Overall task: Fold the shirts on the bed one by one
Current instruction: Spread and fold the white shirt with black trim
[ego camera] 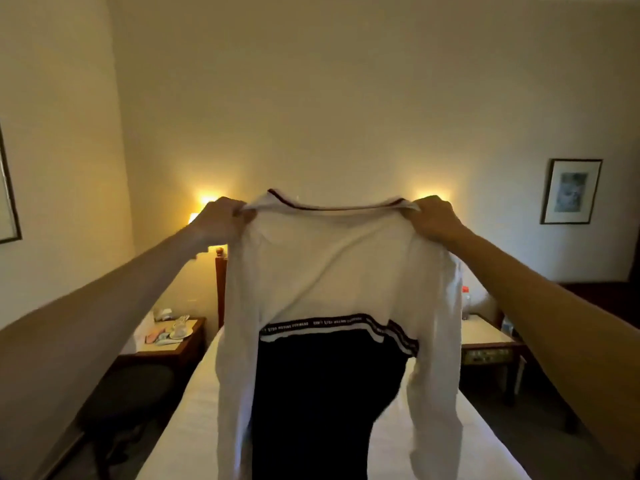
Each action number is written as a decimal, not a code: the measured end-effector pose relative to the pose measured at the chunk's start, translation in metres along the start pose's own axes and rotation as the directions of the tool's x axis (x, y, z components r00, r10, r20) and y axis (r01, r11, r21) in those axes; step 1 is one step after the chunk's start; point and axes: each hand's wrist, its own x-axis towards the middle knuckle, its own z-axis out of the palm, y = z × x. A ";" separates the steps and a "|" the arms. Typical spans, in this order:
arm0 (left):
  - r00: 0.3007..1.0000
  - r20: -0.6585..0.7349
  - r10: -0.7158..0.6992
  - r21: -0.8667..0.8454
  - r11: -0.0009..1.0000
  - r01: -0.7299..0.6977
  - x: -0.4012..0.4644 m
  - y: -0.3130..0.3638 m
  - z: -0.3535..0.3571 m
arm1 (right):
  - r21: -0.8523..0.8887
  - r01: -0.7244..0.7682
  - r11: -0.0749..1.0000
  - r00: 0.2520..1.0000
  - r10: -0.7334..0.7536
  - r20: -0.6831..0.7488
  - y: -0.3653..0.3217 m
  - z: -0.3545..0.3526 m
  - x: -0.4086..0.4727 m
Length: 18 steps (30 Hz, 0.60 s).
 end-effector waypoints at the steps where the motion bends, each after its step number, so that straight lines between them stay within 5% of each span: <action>1: 0.988 -0.153 0.025 -0.075 0.997 -0.037 0.003 0.003 0.000 | 0.070 0.003 0.998 0.992 0.006 -0.130 0.002 -0.003 0.002; 3: 0.954 -0.298 -0.009 -0.126 0.992 -0.030 0.007 0.009 0.005 | 0.118 0.031 0.993 0.980 -0.007 -0.199 0.004 -0.002 0.001; 5: 0.994 -0.062 -0.091 -0.073 0.994 0.086 0.005 0.011 0.018 | -0.032 0.032 0.999 0.995 -0.028 0.100 0.008 0.011 -0.010; 7: 0.985 0.080 -0.151 -0.042 0.987 0.155 0.000 0.001 0.027 | -0.121 0.043 0.992 0.994 -0.030 0.105 0.017 0.014 -0.014; 11: 0.961 -0.223 -0.165 -0.165 0.978 0.130 -0.002 -0.001 0.036 | 0.013 0.054 0.998 0.996 -0.053 -0.067 0.017 0.008 -0.015; 15: 0.993 -0.076 -0.085 0.116 0.989 0.093 -0.018 -0.014 0.051 | 0.112 -0.030 0.993 0.994 0.018 0.104 0.027 0.007 -0.023; 18: 0.987 -0.121 -0.101 0.107 0.988 0.114 -0.025 -0.026 0.050 | 0.253 -0.054 0.966 0.960 -0.020 0.280 0.039 0.001 -0.027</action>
